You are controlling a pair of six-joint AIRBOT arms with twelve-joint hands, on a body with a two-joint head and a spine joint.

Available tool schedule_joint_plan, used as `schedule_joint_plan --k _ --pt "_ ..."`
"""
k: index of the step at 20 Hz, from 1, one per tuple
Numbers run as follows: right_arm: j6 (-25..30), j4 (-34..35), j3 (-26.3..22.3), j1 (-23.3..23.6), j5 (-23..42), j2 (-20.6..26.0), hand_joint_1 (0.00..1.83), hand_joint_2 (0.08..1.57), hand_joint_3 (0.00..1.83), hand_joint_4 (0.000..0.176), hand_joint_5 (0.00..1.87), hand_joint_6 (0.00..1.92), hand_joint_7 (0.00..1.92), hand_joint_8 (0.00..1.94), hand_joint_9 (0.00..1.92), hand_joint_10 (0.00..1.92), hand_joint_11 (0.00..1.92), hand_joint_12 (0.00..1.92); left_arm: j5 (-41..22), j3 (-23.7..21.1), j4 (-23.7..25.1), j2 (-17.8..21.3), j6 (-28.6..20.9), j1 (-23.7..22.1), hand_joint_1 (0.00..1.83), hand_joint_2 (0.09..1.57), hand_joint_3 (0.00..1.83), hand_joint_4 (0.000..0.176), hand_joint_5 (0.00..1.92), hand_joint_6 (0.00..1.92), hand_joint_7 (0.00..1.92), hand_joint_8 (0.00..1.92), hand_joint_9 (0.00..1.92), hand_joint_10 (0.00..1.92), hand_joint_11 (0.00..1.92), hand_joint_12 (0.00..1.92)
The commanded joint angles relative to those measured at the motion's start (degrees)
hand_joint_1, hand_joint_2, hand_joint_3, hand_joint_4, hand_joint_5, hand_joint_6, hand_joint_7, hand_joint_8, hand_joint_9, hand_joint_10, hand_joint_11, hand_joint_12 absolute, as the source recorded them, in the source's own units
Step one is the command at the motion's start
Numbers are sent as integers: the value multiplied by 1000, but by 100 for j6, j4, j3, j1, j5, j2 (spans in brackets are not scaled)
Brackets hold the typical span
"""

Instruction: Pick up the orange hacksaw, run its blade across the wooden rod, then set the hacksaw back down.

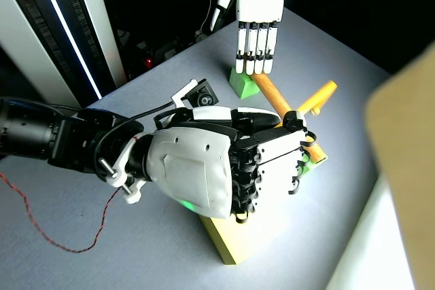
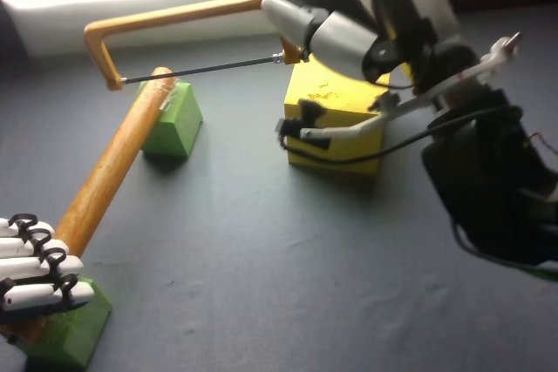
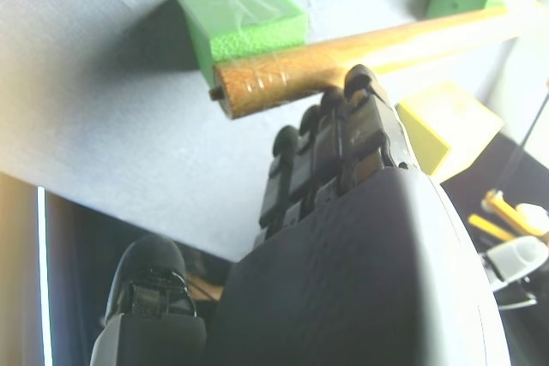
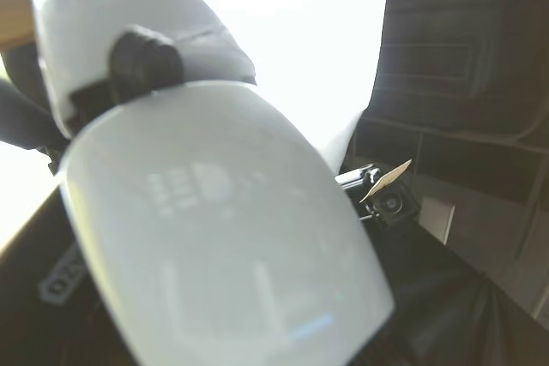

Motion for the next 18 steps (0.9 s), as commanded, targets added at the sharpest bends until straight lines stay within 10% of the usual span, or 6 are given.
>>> schedule_joint_plan --k 1,18 --pt "83 -148 -5 -7 750 -13 1378 1128 0 0 897 854 958 1097 943 1344 874 1447 -67 -2 -91 -14 8 -74 0 1185 2 0 31 1 11 3 0 0 10 13" --pt "-75 44 -137 -503 660 -296 1241 1147 1 0 847 1043 1012 1135 1048 1017 911 1451 7 -27 -91 -31 8 -93 0 1190 1 0 9 2 0 0 0 0 0 14"
